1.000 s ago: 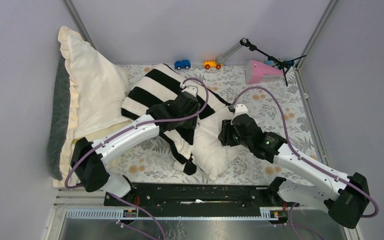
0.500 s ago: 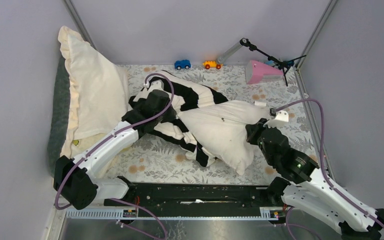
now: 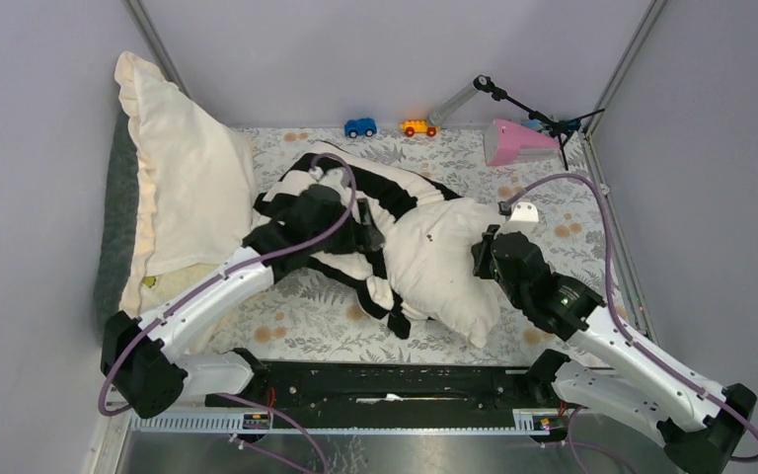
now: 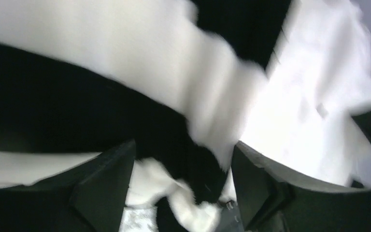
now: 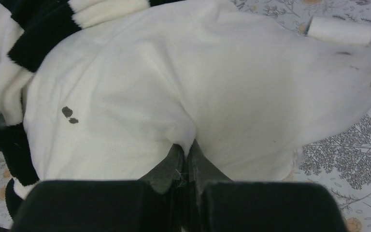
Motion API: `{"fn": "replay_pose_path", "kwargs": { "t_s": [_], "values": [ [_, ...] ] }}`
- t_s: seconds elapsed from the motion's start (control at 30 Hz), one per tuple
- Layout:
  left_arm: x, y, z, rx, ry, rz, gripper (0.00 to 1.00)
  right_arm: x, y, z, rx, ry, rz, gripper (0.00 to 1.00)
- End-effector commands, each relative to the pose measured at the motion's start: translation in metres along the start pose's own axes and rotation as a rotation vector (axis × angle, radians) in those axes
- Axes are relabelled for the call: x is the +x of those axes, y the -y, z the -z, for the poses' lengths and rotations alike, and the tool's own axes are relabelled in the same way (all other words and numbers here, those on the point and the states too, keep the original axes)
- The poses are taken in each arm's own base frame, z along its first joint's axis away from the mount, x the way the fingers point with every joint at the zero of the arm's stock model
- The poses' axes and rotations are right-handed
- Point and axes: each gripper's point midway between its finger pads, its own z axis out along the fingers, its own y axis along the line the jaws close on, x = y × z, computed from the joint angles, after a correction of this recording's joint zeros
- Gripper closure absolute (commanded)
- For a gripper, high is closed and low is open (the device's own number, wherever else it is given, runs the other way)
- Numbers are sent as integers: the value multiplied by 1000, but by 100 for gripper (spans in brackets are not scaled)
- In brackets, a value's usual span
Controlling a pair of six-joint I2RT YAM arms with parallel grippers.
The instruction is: Remove the pillowcase from the pillow
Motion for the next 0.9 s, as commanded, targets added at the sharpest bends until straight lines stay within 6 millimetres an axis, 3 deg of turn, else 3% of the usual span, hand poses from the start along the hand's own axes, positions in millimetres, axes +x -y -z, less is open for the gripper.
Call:
{"fn": "replay_pose_path", "kwargs": {
  "t_s": [0.0, 0.1, 0.2, 0.5, 0.63, 0.77, 0.8, 0.87],
  "values": [
    [53, 68, 28, 198, -109, -93, 24, -52, -42, 0, -133, 112, -62, 100],
    [86, 78, 36, 162, -159, -103, 20, -60, -51, -5, -143, 117, -63, 100],
    [109, 69, 38, 115, -173, -82, 19, -61, -51, -9, -130, 121, -65, 100],
    [144, 9, 15, -62, -164, -33, 20, -71, -42, -1, -105, 177, -100, 100],
    [138, 6, 2, -40, -93, 19, 15, -76, -41, 3, -110, 191, -106, 100],
    [117, 39, 4, 169, -8, 74, 17, -69, -41, 2, -113, 168, -99, 100],
    [113, 42, 4, 193, 12, 87, 22, -66, -41, 1, -113, 157, -92, 100],
    [107, 36, 2, 185, 36, 111, 46, -63, -39, 1, -103, 142, -84, 100]
  ]
}}
